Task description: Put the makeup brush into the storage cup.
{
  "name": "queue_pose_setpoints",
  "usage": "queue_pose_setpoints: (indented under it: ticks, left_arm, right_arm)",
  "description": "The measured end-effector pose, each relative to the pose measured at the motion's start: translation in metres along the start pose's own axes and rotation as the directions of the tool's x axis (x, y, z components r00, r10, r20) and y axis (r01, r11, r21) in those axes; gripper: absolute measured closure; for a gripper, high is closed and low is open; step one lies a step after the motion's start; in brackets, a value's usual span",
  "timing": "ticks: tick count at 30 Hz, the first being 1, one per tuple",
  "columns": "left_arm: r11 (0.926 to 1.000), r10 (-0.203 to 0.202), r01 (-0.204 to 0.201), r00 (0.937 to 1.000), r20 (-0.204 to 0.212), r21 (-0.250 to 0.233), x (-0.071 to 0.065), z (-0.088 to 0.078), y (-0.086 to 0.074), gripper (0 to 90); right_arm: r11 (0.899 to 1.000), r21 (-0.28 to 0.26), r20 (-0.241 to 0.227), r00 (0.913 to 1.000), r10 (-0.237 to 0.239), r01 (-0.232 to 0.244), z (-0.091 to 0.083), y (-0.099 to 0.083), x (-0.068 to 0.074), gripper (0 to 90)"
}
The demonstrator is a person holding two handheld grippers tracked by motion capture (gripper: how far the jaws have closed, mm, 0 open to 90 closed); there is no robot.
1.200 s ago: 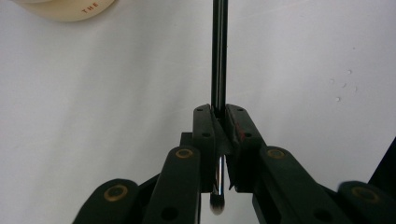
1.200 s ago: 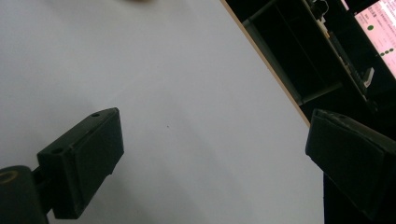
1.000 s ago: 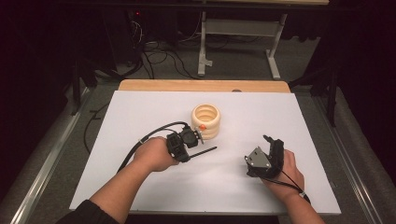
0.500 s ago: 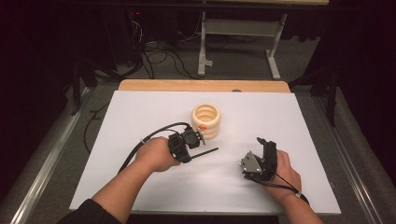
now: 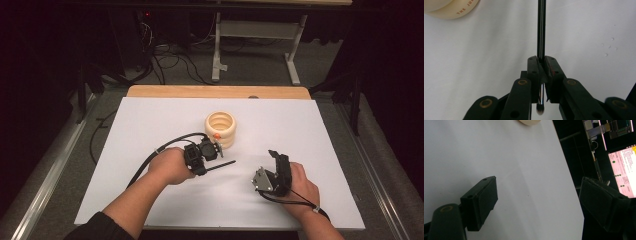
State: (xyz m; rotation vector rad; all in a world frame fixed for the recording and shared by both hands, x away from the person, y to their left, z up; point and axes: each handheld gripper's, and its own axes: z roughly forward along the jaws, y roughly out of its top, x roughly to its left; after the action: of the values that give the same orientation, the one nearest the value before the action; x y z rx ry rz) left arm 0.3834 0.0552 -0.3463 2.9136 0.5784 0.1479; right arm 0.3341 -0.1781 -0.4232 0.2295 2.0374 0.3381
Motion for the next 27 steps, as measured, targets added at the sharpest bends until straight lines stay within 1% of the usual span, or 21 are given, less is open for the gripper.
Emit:
queue_pose_setpoints:
  ticks: [3,5,6,7,9,11,12,15,17,18,19,20,21,23,24,27]
  left_arm:
    - [1.0000,0.007,-0.007,1.0000,-0.005,0.000,-0.001,0.001,0.002,83.1]
    - [0.9999,0.012,-0.012,0.9999,-0.007,0.002,-0.002,0.001,0.003,83.1]
    - [0.9999,0.016,-0.016,0.9998,-0.008,0.004,-0.002,0.001,0.004,83.1]
    - [0.9999,0.016,-0.016,0.9998,-0.008,0.004,-0.003,0.001,0.004,83.1]
    - [0.9998,0.020,-0.020,0.9998,-0.008,0.006,-0.003,0.001,0.006,83.1]
    - [0.9997,0.024,-0.024,0.9997,-0.009,0.006,-0.004,0.002,0.007,83.1]
    - [0.9996,0.026,-0.026,0.9996,-0.011,0.008,-0.004,0.002,0.008,83.1]
    - [0.9992,0.037,-0.037,0.9992,-0.013,0.012,-0.005,0.002,0.011,83.1]
    - [0.9991,0.041,-0.041,0.9991,-0.014,0.012,-0.006,0.003,0.013,83.1]
    - [0.9990,0.043,-0.043,0.9990,-0.014,0.011,-0.007,0.004,0.014,83.1]
    - [0.9988,0.048,-0.047,0.9987,-0.015,0.015,-0.008,0.004,0.015,83.1]
    - [0.9987,0.049,-0.049,0.9987,-0.016,0.014,-0.008,0.004,0.016,83.1]
    - [0.9985,0.053,-0.052,0.9985,-0.016,0.013,-0.009,0.004,0.017,83.1]
    - [0.9984,0.056,-0.056,0.9983,-0.015,0.011,-0.010,0.005,0.020,83.1]
    - [0.9981,0.060,-0.060,0.9981,-0.014,0.013,-0.011,0.005,0.021,83.1]
    - [0.9976,0.069,-0.068,0.9976,-0.011,0.015,-0.012,0.007,0.025,83.1]
  right_arm:
    - [1.000,0.003,-0.005,0.9999,-0.015,0.015,0.001,0.002,0.002,17.5]
    - [1.000,0.006,-0.004,0.9999,-0.010,0.010,0.000,0.002,0.004,17.9]
    - [1.000,0.003,-0.007,0.9995,-0.030,0.030,0.001,0.003,0.004,18.2]
    - [0.999,-0.004,-0.017,0.9991,-0.039,0.039,0.001,0.003,0.004,18.6]
    - [0.999,0.006,0.001,0.9991,-0.042,0.042,0.001,0.004,0.006,19.8]
    - [0.998,-0.001,-0.005,0.9984,-0.056,0.056,0.002,0.005,0.007,21.4]
    - [0.998,0.004,0.001,0.9979,-0.065,0.065,0.002,0.005,0.008,22.5]
    - [0.998,0.001,-0.006,0.9976,-0.069,0.069,0.002,0.006,0.011,26.2]
    - [0.997,-0.005,-0.005,0.9966,-0.083,0.083,0.002,0.007,0.012,29.2]
    - [0.996,0.004,0.012,0.9958,-0.090,0.090,0.001,0.008,0.013,30.6]
    - [0.996,-0.007,-0.002,0.9958,-0.092,0.092,0.001,0.008,0.013,31.7]
    - [0.995,-0.010,-0.002,0.9951,-0.098,0.098,0.001,0.008,0.013,32.8]
    - [0.994,-0.002,0.016,0.9943,-0.105,0.105,0.000,0.009,0.014,34.0]
    - [0.994,-0.013,0.007,0.9939,-0.110,0.110,0.000,0.009,0.015,36.8]
    - [0.993,-0.009,0.012,0.9928,-0.119,0.119,0.000,0.010,0.016,38.2]
    - [0.990,-0.025,0.012,0.9898,-0.142,0.142,-0.001,0.011,0.017,43.0]
